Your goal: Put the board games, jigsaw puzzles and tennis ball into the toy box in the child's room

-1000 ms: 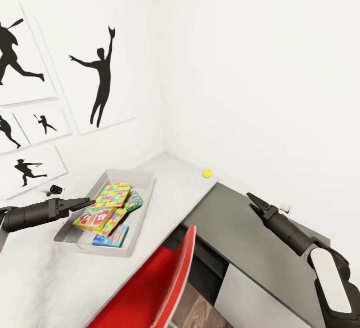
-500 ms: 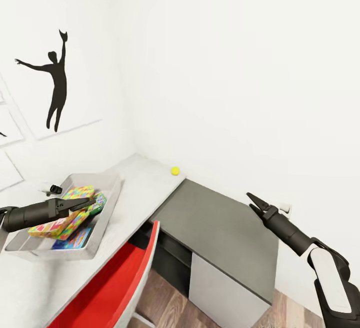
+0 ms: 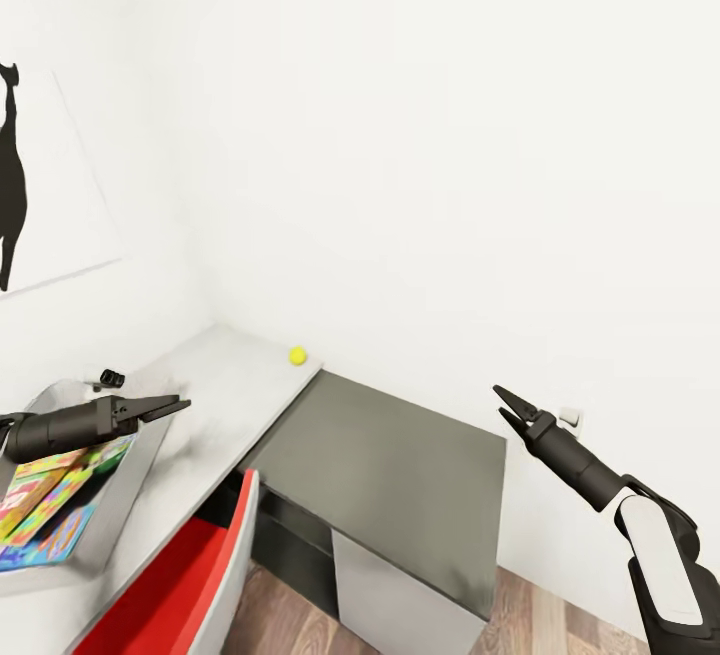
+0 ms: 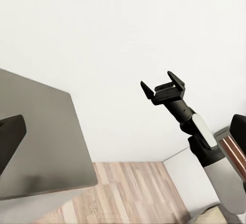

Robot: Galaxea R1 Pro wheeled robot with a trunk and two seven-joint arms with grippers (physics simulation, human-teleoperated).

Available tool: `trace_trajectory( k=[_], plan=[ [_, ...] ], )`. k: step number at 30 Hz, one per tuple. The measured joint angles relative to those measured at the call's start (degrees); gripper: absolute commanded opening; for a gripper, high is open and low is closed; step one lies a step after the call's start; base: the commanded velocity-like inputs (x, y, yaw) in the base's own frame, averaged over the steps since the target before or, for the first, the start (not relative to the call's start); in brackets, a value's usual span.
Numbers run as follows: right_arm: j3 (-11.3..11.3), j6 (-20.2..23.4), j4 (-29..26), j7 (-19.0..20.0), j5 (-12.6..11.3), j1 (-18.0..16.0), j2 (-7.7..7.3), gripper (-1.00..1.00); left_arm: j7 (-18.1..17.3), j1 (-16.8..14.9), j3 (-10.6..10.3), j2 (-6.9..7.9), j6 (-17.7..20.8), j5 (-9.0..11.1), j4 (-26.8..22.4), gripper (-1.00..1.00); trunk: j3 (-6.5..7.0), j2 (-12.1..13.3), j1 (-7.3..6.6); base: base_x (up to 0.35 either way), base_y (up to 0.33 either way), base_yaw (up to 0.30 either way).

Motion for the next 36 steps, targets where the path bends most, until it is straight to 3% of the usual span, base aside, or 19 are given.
trace_trajectory(
  k=[8,21,36],
  plan=[
    [-0.45,0.01,0.11,0.0,0.01,0.0,0.0,1.0,0.0,0.0,0.0,0.0,0.0,0.03,0.01,1.0,0.43,0.0,0.01,0.211,0.112,-0.243],
    [-1.04,0.01,0.11,-0.01,0.02,0.0,0.0,1.0,0.0,0.0,0.0,0.0,0.0,0.08,-0.03,1.0,1.14,0.01,0.02,0.023,0.001,-0.237],
    [-1.11,-0.01,0.13,-0.04,0.08,-0.01,0.01,1.0,0.01,0.02,0.01,0.01,0.0,0.08,-0.08,1.0,1.31,0.01,0.02,-0.011,-0.062,-0.033]
  ],
)
